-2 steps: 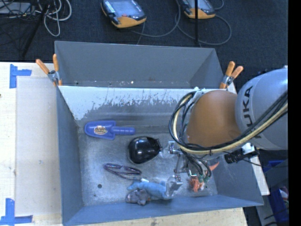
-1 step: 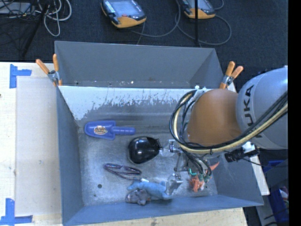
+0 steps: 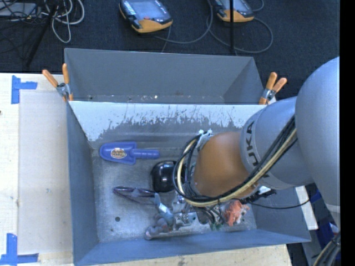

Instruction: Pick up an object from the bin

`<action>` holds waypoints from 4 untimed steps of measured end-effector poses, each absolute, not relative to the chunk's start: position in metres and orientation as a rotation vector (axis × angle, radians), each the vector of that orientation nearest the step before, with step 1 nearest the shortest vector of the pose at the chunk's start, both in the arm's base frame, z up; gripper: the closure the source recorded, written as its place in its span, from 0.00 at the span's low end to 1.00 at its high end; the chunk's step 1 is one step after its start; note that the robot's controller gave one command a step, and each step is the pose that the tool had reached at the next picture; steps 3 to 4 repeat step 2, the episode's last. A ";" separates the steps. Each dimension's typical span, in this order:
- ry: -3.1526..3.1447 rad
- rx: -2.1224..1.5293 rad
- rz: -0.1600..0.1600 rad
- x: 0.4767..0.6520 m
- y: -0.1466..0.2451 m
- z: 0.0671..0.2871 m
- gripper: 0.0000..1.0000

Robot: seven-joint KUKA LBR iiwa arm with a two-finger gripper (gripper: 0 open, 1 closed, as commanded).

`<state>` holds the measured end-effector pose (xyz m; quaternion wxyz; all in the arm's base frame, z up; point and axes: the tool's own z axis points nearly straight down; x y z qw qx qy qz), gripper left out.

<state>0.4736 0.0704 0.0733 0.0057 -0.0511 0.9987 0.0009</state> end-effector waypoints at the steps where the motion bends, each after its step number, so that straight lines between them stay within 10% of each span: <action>1: 3.126 -0.159 0.003 0.474 0.070 0.073 1.00; 2: 3.134 -0.246 0.000 0.476 0.074 0.208 1.00; 4: 3.134 -0.246 0.000 0.476 0.074 0.208 1.00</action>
Offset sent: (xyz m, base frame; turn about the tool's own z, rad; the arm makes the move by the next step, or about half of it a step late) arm 0.0025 0.0030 0.1360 -0.0545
